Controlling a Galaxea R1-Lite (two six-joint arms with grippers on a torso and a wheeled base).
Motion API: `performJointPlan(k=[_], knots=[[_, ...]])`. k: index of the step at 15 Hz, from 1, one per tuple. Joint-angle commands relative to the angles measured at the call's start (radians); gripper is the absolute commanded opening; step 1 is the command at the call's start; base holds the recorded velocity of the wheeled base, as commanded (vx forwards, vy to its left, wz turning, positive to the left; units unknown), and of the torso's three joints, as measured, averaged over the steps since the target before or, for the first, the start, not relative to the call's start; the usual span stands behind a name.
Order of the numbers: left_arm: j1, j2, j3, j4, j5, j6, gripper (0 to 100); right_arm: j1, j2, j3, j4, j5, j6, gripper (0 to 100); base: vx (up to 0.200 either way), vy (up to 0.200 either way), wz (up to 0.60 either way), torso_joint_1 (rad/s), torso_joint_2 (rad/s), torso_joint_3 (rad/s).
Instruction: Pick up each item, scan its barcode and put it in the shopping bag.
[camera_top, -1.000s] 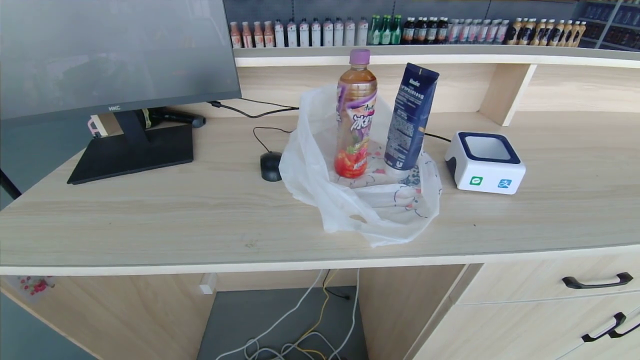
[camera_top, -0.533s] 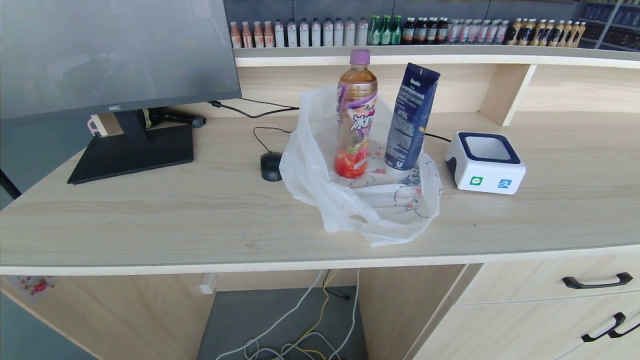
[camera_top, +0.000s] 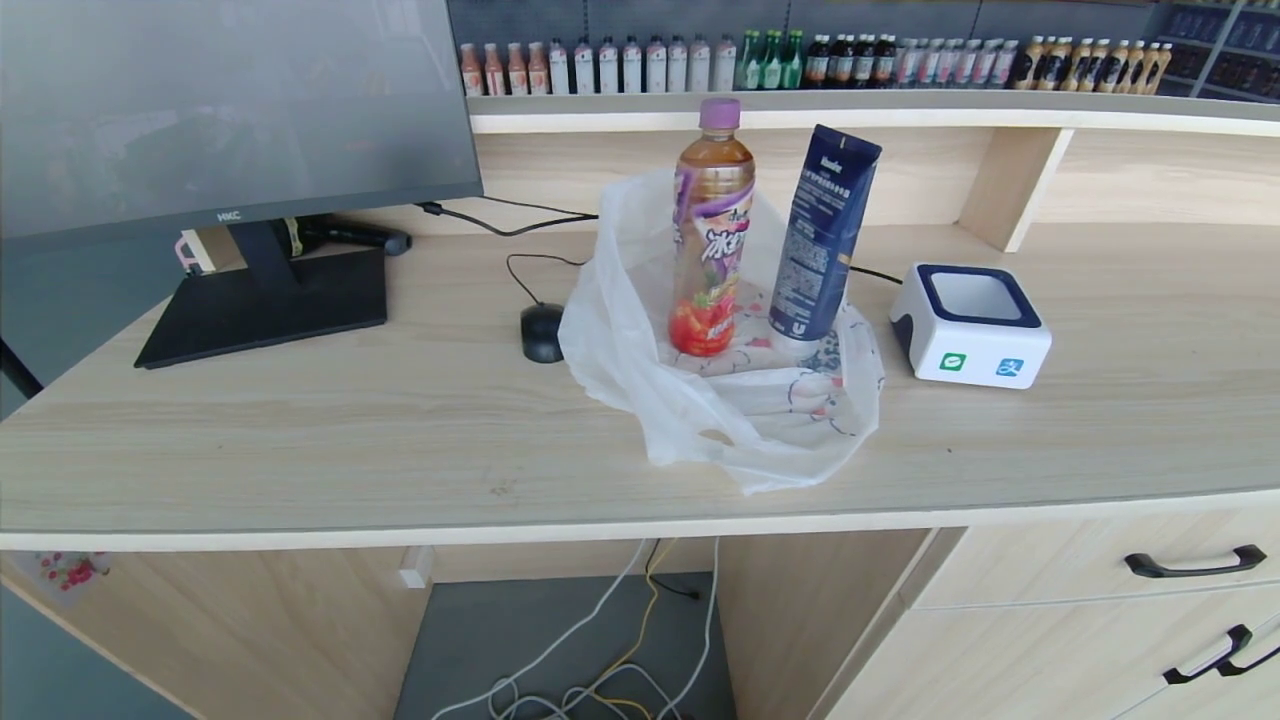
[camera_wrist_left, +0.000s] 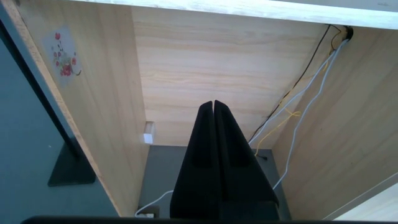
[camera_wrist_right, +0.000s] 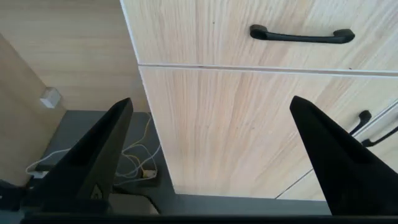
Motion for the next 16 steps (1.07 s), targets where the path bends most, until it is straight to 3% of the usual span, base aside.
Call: performJointPlan(k=[1, 3, 6, 12, 16], knots=[[0.000, 0.000, 0.000, 0.000, 0.000, 0.001, 0, -0.034, -0.063, 0.000, -0.002, 0.001, 0.016, 100, 0.000, 0.000, 0.00, 0.000, 0.00, 0.000], [0.000, 0.000, 0.000, 0.000, 0.000, 0.001, 0, -0.039, -0.074, 0.000, -0.002, 0.003, 0.030, 100, 0.000, 0.000, 0.00, 0.000, 0.00, 0.000], [0.000, 0.000, 0.000, 0.000, 0.000, -0.002, 0, -0.039, -0.074, 0.000, 0.000, 0.001, 0.025, 100, -0.200, 0.000, 0.00, -0.004, 0.00, 0.002], [0.000, 0.000, 0.000, 0.000, 0.000, 0.004, 0, -0.039, -0.074, 0.000, -0.002, 0.003, 0.022, 100, 0.000, 0.000, 0.00, 0.000, 0.00, 0.000], [0.000, 0.000, 0.000, 0.000, 0.000, 0.006, 0, -0.039, -0.074, 0.000, 0.000, 0.003, 0.020, 100, 0.000, -0.200, 0.00, 0.011, 0.01, 0.005]])
